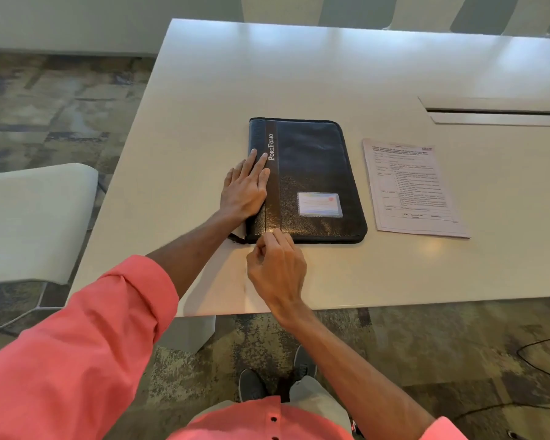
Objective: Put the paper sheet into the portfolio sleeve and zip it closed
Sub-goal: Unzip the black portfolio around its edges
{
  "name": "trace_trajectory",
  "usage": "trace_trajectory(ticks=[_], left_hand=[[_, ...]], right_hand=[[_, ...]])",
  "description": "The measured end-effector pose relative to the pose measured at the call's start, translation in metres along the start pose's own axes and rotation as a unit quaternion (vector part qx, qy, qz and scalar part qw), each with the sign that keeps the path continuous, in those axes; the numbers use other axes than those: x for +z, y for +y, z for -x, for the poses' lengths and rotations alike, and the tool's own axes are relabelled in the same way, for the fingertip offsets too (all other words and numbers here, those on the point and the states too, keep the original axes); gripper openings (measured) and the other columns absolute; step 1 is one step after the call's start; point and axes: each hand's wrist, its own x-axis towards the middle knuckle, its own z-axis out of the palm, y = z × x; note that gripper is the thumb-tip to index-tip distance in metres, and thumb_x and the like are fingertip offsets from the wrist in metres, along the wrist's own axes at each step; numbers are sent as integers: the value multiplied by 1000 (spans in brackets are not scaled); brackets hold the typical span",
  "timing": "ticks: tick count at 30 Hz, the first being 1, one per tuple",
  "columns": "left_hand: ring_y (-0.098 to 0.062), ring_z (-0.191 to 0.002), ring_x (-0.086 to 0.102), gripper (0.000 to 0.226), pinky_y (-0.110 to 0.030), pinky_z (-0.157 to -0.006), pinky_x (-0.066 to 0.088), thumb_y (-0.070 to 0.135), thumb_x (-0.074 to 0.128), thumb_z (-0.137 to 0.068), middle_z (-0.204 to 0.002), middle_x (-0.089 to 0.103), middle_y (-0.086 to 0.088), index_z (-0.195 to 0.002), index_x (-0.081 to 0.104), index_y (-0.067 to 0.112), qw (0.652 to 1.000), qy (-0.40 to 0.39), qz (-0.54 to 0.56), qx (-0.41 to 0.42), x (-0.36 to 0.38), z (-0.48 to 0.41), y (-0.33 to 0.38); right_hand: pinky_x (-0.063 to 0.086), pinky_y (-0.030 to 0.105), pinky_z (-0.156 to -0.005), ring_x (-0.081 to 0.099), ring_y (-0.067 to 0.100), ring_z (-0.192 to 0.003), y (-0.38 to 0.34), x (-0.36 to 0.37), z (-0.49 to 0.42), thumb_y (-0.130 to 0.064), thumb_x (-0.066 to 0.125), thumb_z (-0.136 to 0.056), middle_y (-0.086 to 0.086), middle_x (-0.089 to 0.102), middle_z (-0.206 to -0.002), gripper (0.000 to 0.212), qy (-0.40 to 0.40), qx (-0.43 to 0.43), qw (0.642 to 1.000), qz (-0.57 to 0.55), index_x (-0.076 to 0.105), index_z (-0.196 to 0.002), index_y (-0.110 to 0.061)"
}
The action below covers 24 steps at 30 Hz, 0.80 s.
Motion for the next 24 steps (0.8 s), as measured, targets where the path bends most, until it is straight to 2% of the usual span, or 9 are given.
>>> trace_trajectory(ticks=[4, 9, 15, 18, 20, 24], left_hand=[[-19, -169, 4, 59, -45, -136, -1, 52, 16, -116, -183, 0, 8, -174, 12, 37, 1000, 2, 0, 12, -1, 1, -2], [-21, -169, 4, 60, -47, -136, -1, 52, 16, -116, -183, 0, 6, -174, 11, 36, 1000, -3, 0, 13, 1, -2, -3], [-22, -169, 4, 60, -48, -136, 0, 49, 20, -117, -183, 0, 5, -174, 11, 34, 1000, 0, -7, 22, 2, -4, -7], [-24, -169, 6, 62, -49, -136, 3, 50, 25, -116, -183, -9, 2, -174, 11, 32, 999, 19, -3, 36, 7, -3, -10], [-28, -168, 7, 70, -49, -135, 7, 52, 30, -114, -182, -16, -1, -175, 7, 24, 998, 49, -8, 35, 9, -2, -12], [-29, -169, 3, 79, -46, -137, 2, 55, 27, -113, -182, 2, -14, -173, 2, 11, 999, 38, 0, -5, 13, -4, -13]], right_hand=[[51, 35, -72, 57, 14, -81, 8, -1, 11, -21, 69, -88, -9, 64, -86, 2, -10, 15, 1000, -4, 68, -89, -21], [51, 35, -75, 62, 15, -82, -22, 11, 14, -24, 70, -90, -7, 69, -92, 6, -30, -10, 999, -20, 72, -95, -21], [48, 35, -75, 63, 14, -79, -13, 8, 13, -29, 70, -90, -10, 68, -91, 6, -43, -11, 999, -13, 71, -94, -25], [50, 39, -74, 62, 17, -73, -15, 5, 11, -31, 65, -92, -10, 66, -90, 8, -62, -25, 998, -6, 69, -95, -26], [51, 39, -75, 64, 17, -73, -12, 0, 8, -36, 62, -94, -10, 68, -89, 12, -73, -42, 996, 6, 68, -99, -26], [50, 36, -79, 69, 9, -73, -4, -22, -6, -55, 62, -98, -12, 71, -78, 28, -70, -69, 995, 9, 68, -95, -28]])
